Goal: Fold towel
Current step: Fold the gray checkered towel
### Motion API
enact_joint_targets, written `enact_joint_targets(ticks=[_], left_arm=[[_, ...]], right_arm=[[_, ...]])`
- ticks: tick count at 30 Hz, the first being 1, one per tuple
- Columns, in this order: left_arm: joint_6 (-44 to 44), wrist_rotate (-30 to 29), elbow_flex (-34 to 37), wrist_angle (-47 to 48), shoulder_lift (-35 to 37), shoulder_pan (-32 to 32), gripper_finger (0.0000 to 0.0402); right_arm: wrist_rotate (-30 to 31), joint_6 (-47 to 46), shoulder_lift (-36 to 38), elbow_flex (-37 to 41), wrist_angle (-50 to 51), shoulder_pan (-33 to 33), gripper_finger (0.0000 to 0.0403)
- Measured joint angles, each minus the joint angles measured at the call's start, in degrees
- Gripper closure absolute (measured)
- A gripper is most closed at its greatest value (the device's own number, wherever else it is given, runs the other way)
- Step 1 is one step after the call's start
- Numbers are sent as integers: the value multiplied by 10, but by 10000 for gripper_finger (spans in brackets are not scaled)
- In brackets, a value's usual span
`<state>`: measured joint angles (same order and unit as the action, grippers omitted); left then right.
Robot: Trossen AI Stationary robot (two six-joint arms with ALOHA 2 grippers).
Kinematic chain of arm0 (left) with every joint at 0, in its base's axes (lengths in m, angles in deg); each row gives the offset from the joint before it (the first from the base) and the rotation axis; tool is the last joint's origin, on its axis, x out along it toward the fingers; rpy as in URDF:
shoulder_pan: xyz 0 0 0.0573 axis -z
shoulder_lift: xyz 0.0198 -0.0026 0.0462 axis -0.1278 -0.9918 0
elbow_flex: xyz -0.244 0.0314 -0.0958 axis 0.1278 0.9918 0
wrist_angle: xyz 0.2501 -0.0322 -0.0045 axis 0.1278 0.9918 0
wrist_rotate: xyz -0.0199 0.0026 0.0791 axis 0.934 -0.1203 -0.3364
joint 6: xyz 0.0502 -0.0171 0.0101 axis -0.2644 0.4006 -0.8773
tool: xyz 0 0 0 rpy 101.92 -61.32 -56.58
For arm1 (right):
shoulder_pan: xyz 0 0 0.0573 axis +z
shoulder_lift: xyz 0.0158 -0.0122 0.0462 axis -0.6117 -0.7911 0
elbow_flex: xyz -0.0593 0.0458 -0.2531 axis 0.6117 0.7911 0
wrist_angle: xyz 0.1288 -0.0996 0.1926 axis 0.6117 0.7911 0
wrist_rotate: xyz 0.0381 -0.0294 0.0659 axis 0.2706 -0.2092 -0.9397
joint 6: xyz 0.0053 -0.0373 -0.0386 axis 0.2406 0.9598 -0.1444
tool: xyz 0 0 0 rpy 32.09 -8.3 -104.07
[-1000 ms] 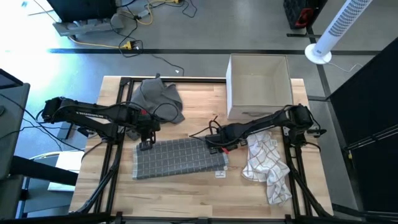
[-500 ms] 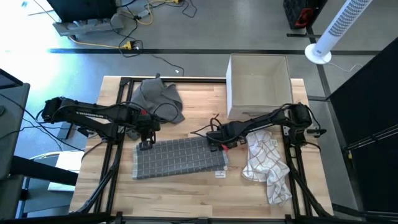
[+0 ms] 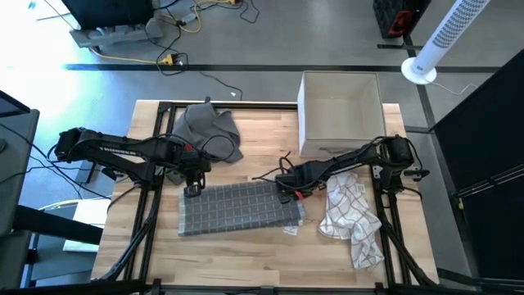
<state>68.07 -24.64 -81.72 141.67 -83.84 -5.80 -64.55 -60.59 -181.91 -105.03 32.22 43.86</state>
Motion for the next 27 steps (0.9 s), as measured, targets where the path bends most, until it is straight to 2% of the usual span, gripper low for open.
enact_joint_targets(ticks=[6, 11, 16, 21, 24, 27], left_arm=[[-15, 12, 0, -55, 0, 1, 401], [-5, 26, 35, -194, -2, 8, 401], [-13, 27, 100, -321, -28, 27, 394], [-28, 0, 160, -443, -69, 41, 370], [-25, -20, 180, -487, -98, 41, 358], [-23, -28, 187, -492, -127, 41, 352]], right_arm=[[33, -2, 116, -1, 119, -2, 401], [64, -38, 220, -3, 186, -2, 401], [94, -52, 278, -3, 195, 3, 401], [100, -43, 286, -3, 131, 3, 401], [90, -30, 274, -3, 41, 8, 401], [76, -17, 251, -3, -68, 15, 401]])
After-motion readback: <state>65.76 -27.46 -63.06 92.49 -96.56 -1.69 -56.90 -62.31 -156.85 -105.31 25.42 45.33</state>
